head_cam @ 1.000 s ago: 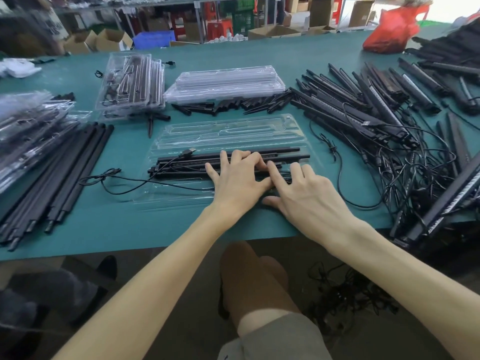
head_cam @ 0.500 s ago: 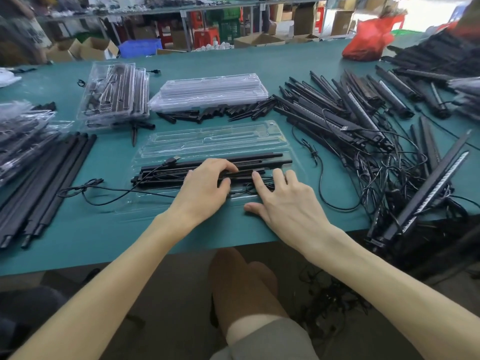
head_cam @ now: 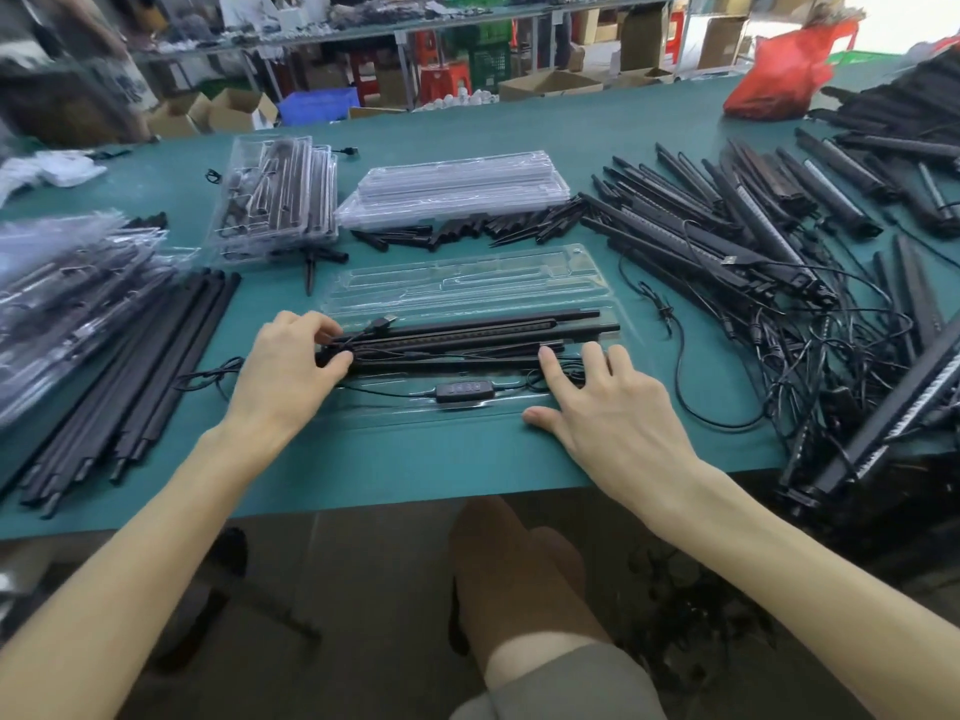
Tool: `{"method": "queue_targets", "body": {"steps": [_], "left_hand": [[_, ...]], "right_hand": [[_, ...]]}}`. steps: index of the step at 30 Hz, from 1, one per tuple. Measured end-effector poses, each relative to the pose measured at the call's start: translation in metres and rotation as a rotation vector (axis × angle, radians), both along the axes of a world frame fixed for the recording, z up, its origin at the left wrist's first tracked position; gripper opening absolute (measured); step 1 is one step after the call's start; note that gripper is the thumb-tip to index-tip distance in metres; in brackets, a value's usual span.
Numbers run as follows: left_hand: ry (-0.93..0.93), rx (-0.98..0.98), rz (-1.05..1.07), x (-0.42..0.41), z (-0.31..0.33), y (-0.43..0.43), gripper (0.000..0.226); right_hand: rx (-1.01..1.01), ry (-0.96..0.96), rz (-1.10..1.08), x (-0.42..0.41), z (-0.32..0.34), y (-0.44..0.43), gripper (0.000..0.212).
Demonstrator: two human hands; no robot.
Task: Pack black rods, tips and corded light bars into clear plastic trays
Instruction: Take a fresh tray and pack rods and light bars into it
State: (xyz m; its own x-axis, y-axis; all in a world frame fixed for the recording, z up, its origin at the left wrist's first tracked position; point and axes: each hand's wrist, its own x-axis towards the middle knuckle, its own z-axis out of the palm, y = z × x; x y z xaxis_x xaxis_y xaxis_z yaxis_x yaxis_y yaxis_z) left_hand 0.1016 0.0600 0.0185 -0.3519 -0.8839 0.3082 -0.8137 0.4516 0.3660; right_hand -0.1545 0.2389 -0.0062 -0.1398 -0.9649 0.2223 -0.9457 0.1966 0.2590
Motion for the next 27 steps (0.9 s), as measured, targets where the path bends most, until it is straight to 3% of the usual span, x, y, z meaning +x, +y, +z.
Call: {"method": "queue_targets", "body": {"steps": [5,14,19,22,27], "left_hand": [[-0.058,-0.036,0.009,0.021,0.001,0.000,0.008],[-0.002,-0.196,0.192,0.054,0.015,-0.018,0.008],[-0.051,-0.109,0.349,0.087,0.013,-0.033,0.012],[-0.082,-0.040,0.310,0.098,0.005,-0.034,0.022],[-0.005,-0.171,0.178,0.084,0.007,-0.022,0.017]], "right_hand": [[-0.002,0.039,-0.016,0.002,0.001,0.001,0.075],[-0.009,0.042,-0.024,0.006,0.003,0.004,0.073],[-0.012,0.041,-0.023,0.009,0.004,0.004,0.070],[-0.007,0.045,-0.019,0.010,0.004,0.005,0.069],[-0.024,0.030,-0.009,0.011,0.004,0.005,0.066]]}}
